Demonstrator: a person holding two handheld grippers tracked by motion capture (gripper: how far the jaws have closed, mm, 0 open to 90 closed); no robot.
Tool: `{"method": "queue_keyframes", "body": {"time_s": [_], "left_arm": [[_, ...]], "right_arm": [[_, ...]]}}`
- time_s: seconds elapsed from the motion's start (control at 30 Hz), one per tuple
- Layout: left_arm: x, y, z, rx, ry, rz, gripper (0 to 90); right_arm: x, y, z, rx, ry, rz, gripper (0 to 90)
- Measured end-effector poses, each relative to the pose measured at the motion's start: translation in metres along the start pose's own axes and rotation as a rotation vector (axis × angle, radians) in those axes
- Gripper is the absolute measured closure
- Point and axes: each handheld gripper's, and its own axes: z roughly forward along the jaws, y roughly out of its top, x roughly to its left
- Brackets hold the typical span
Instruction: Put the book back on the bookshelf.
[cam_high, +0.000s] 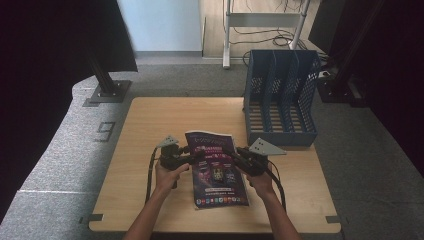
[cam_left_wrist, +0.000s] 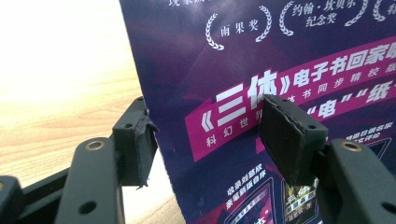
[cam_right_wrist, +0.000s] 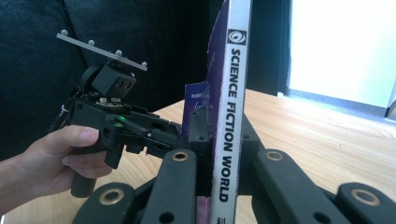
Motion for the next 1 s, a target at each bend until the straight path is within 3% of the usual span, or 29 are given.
{"method": "queue_keyframes", "body": {"time_s": [0.3, 0.53, 1.0], "left_arm": [[-0.001, 0.007, -0.008, -0.028, -0.006, 0.014, 36.5], [0.001, 0.008, -0.004, -0.016, -0.019, 0.026, 25.4], [-0.001, 0.013, -0.003, -0.037, -0.049, 0.045, 16.7]], "right_arm": [[0.006, 0.007, 0.001, -0.028, 0.013, -0.011, 81.4], [0.007, 0.007, 0.003, -0.037, 0.018, -0.002, 81.4], [0.008, 0.006, 0.001, -0.053, 0.038, -0.005, 81.4]]}}
